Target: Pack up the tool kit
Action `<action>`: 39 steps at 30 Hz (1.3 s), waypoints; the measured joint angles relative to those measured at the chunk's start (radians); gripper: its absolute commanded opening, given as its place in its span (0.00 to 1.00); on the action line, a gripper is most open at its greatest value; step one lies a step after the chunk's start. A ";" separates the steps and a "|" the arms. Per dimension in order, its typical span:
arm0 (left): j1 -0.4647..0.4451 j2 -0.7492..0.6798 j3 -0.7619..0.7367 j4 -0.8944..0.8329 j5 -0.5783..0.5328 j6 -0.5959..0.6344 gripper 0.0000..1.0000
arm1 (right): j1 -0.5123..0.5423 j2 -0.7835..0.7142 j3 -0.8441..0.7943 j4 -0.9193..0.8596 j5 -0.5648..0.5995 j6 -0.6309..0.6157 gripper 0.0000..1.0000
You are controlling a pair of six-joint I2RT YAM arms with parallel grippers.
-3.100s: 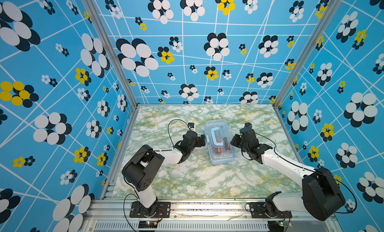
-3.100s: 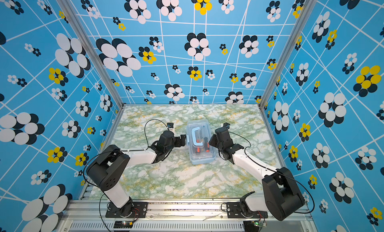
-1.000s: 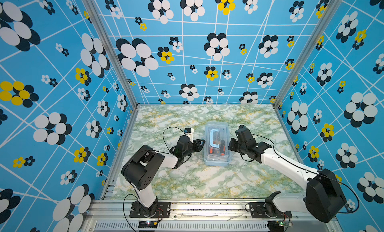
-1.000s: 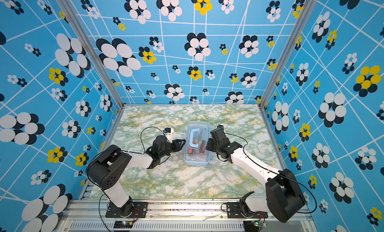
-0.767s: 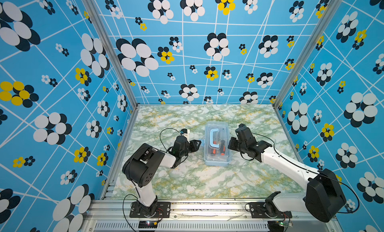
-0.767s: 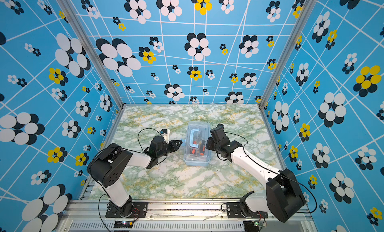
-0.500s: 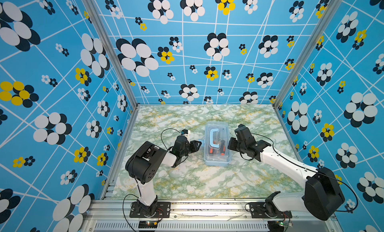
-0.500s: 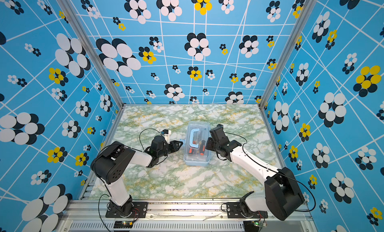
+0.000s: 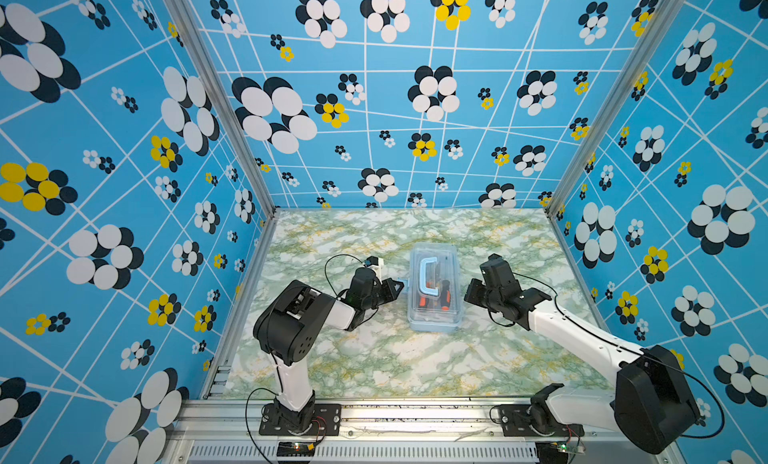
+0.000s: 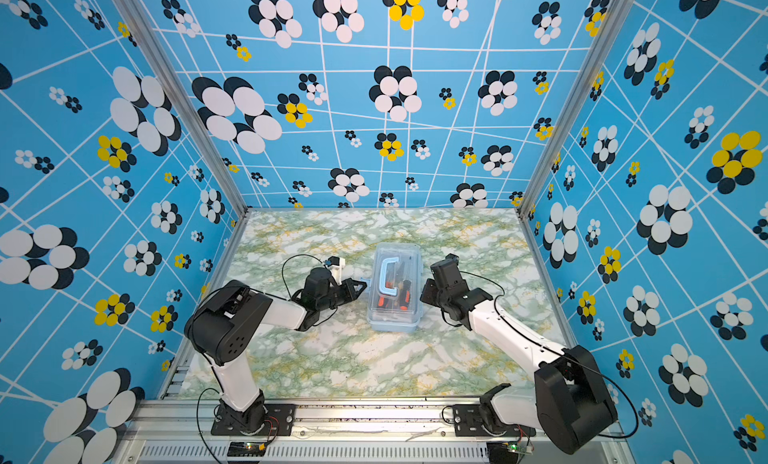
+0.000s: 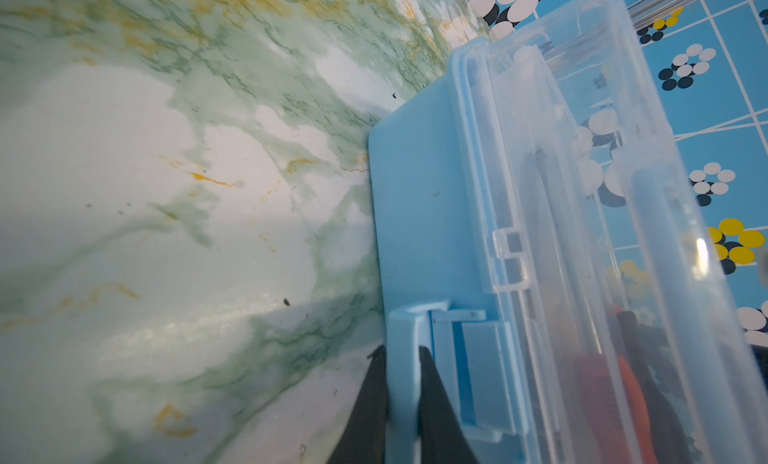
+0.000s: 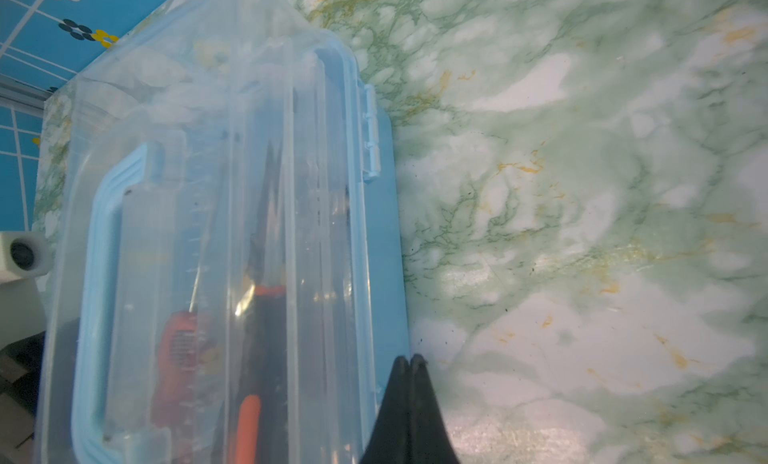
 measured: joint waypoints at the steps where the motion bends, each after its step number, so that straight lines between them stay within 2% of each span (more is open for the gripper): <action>1: 0.000 0.000 0.000 -0.002 0.000 -0.002 0.06 | -0.004 0.000 -0.006 0.002 0.000 0.002 0.00; 6: -0.001 -0.017 -0.005 -0.019 -0.015 -0.005 0.05 | -0.016 0.011 -0.019 0.016 -0.003 0.003 0.00; 17: -0.039 -0.122 -0.031 -0.084 -0.125 0.018 0.06 | -0.023 0.110 -0.019 0.060 -0.031 0.002 0.00; 28: -0.055 -0.163 -0.013 -0.143 -0.126 0.035 0.19 | -0.029 0.122 -0.011 0.062 -0.037 -0.002 0.00; 34: -0.084 -0.223 -0.005 -0.171 -0.092 0.056 0.36 | -0.029 0.122 0.006 0.060 -0.055 -0.002 0.00; 39: -0.089 -0.232 0.000 -0.191 -0.074 0.063 0.38 | -0.029 0.123 0.015 0.069 -0.079 -0.002 0.00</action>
